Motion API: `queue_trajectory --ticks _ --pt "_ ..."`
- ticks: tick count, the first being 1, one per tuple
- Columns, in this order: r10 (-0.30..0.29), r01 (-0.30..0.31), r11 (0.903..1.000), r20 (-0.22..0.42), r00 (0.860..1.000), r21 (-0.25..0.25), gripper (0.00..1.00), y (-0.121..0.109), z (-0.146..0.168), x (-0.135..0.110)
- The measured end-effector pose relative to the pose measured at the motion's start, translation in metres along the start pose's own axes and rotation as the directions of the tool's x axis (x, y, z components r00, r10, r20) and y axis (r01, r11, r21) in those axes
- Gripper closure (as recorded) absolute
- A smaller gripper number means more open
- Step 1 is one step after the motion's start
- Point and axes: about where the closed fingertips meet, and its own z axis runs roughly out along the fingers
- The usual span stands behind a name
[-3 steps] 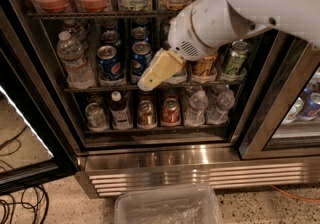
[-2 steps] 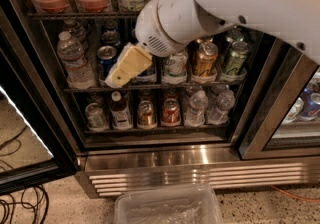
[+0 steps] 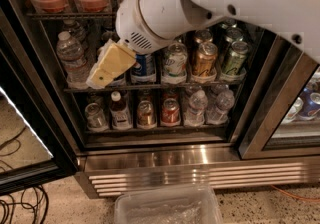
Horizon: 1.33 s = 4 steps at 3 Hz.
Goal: Pick water bottle from middle shelf of fridge
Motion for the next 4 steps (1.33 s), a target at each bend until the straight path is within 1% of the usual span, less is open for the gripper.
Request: queue_trajectory --ticks 1,2,3,4 --pt "-0.01 0.011 0.9996 0.005 1.0 -0.024 0.0 0.006 0.005 -0.005" --pt "0.021 -0.02 0.9991 0.035 0.999 -0.038 0.0 0.041 0.026 -0.027" --pt "0.079 -0.079 0.9968 0.073 0.994 -0.011 0.0 0.08 0.059 -0.043" --pt "0.157 -0.161 0.9867 0.117 0.981 0.023 0.0 0.101 0.085 -0.043"
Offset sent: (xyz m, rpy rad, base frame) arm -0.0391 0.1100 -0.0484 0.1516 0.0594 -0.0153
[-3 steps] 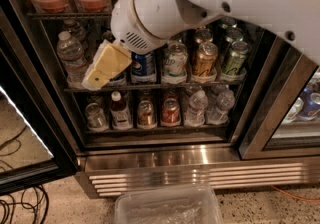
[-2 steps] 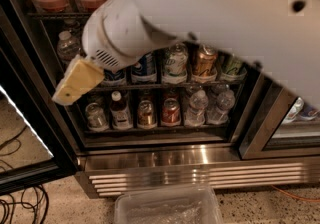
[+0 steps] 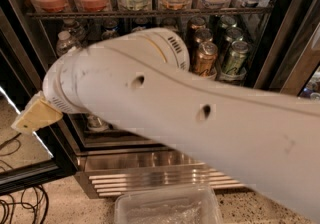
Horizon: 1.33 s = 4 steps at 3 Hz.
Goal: Pick water bottle from middle shelf of fridge
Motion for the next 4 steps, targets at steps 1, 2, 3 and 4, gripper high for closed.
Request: queue_trajectory --ticks 1,2,3,4 --pt "0.041 -0.037 0.9948 -0.042 0.998 0.095 0.0 0.002 -0.012 0.033" --pt "0.095 -0.09 0.9907 -0.042 0.995 0.102 0.0 0.003 -0.011 0.035" --pt "0.095 -0.09 0.9908 -0.042 0.995 0.102 0.0 0.003 -0.011 0.035" --pt "0.117 -0.11 0.9853 -0.049 0.992 0.131 0.0 0.003 -0.01 0.049"
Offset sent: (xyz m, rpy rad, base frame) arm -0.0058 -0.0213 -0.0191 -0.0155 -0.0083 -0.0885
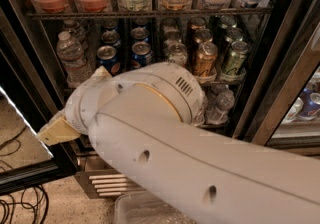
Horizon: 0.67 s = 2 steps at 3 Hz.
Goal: Pick water bottle from middle shelf of fridge
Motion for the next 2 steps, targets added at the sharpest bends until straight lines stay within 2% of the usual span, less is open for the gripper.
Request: queue_trajectory --ticks 1,2 --pt "0.027 -0.029 0.9976 0.019 0.999 0.062 0.0 -0.012 0.0 0.024" --pt "0.055 -0.058 0.9943 0.038 0.998 0.089 0.0 -0.027 0.005 0.025"
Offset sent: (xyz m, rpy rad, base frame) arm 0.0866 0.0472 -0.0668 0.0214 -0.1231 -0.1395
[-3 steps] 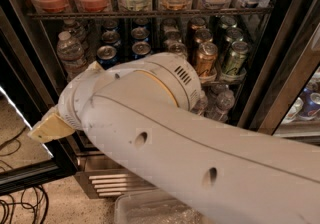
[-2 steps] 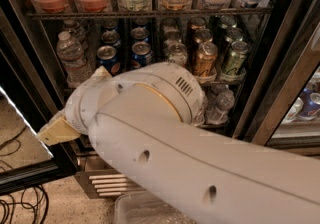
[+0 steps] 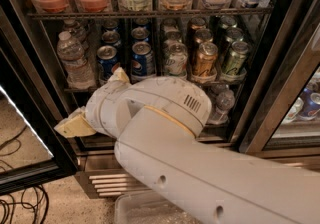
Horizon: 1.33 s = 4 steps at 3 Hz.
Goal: Pick water bottle from middle shelf of fridge
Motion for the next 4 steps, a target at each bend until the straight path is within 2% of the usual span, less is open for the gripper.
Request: queue_trajectory --ticks 1,2,3,4 --pt "0.023 -0.022 0.9996 0.01 1.0 -0.018 0.0 -0.009 0.027 -0.015" --pt "0.051 -0.049 0.9969 0.039 0.998 -0.062 0.0 -0.014 0.073 -0.032" --pt "0.02 -0.015 0.9947 0.056 0.998 -0.102 0.0 0.006 0.106 -0.052" --pt "0.007 0.0 0.9946 0.063 0.998 -0.104 0.0 0.009 0.107 -0.055"
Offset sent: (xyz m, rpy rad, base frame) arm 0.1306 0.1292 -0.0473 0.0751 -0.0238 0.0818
